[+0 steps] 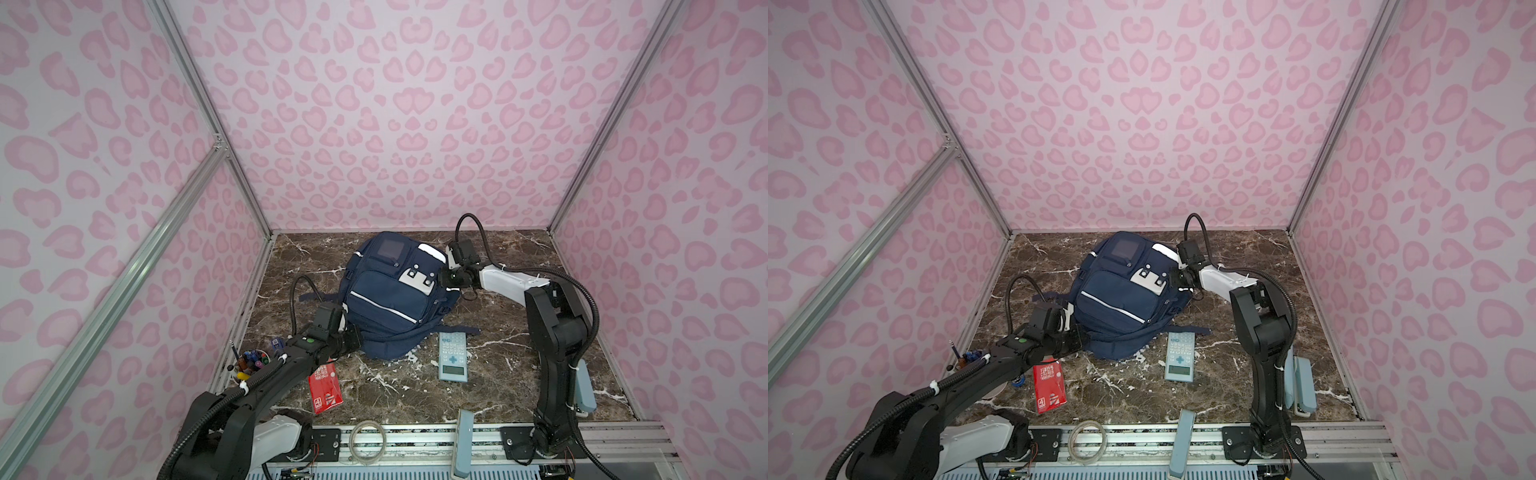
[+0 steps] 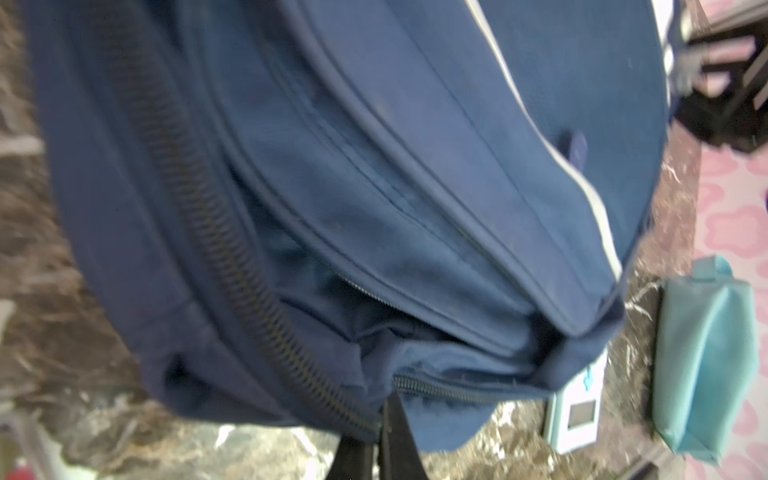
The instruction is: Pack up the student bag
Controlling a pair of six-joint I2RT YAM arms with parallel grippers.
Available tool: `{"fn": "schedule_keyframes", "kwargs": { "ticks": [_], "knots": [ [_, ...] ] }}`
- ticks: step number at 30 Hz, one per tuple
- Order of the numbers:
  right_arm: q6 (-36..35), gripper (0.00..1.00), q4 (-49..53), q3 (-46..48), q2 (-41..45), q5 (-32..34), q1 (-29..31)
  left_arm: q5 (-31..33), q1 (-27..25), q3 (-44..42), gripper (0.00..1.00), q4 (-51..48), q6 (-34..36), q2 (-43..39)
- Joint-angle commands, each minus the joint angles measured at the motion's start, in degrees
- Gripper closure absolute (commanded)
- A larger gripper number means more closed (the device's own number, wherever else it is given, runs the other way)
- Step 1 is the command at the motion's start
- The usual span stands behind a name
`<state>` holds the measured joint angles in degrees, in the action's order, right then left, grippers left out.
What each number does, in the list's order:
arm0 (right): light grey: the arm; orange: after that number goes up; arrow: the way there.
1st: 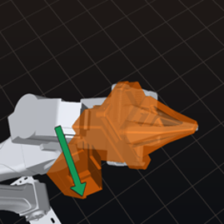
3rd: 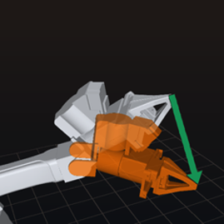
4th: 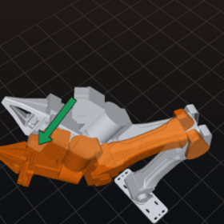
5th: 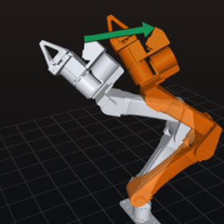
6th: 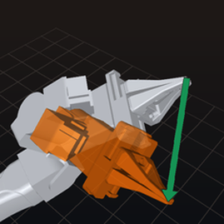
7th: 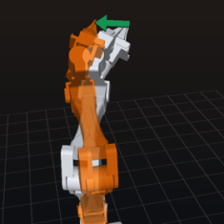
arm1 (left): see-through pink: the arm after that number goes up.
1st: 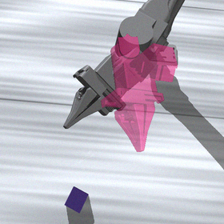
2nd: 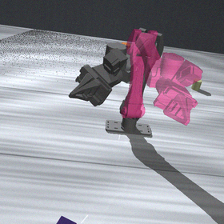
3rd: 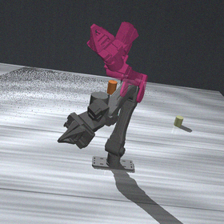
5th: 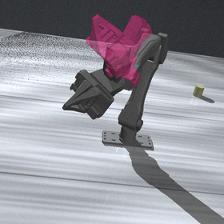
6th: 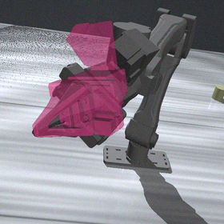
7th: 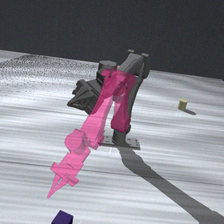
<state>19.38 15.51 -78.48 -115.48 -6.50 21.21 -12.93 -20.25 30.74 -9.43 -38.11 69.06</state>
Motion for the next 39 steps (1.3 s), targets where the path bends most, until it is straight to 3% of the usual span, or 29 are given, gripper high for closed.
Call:
{"fn": "schedule_keyframes", "kwargs": {
  "ticks": [1, 10, 15, 19, 22, 23, 26, 28, 31, 35, 39],
  "knots": [
    [-0.13, 0.47, 9.6, 4.31, 1.72, 6.52, -0.29, 4.9, 0.58, 3.72, 0.97, 4.6, -0.84, 3.45],
    [-3.26, 0.54, 12.77, 8.88, 7.7, 1.45, 2.77, 13.92, 3.33, 17.67, 0.94, 3.96, 1.4, 16.88],
    [-1.77, 0.56, 13.23, 12.83, 12.22, -0.42, 6.2, 18.54, 3.69, 20.5, 0.87, 3.06, 2.4, 18.46],
    [-0.51, 0.55, 12.0, 15.19, 15.75, -3.04, 8.57, 17.51, 5.7, 22.49, 0.82, 3.57, 2.82, 19.62],
    [-1.53, 0.48, 10.89, 16.07, 18.67, -4.26, 9.37, 16.62, 7.19, 22.89, 0.71, 4.43, 2.62, 18.59],
    [-2.64, 0.46, 10.71, 16.34, 19.92, -3.14, 9.77, 16.98, 7.33, 22.37, 0.63, 4.73, 2.69, 17.5],
    [-7.27, 0.39, 8.19, 18.39, 25.68, 2.16, 11.27, 18.24, 7.16, 19.54, 0.24, 4.55, 2.63, 11.7],
    [-10.59, 0.35, 3.07, 21.45, 30.54, 3.99, 11.29, 17.39, 6.52, 16.99, 0.16, 3.49, 2.17, 7.01],
    [-10.41, 0.29, -3.31, 23.76, 32.23, 10.82, 9.54, 12.56, 2.55, 12.88, 0.19, 3.38, -0.59, 2.25],
    [-7.45, 0.29, 2.24, 14.16, 23.76, 5.63, 2.82, 4.21, -3.83, 5.15, 0.38, 12.98, -7.73, 1.48],
    [-6.45, 0.3, 7.44, 4.2, 12.23, 2.43, -0.29, 5.86, -5.85, 1.74, 0.58, 16.61, -10.11, 6.23]
  ]
}}
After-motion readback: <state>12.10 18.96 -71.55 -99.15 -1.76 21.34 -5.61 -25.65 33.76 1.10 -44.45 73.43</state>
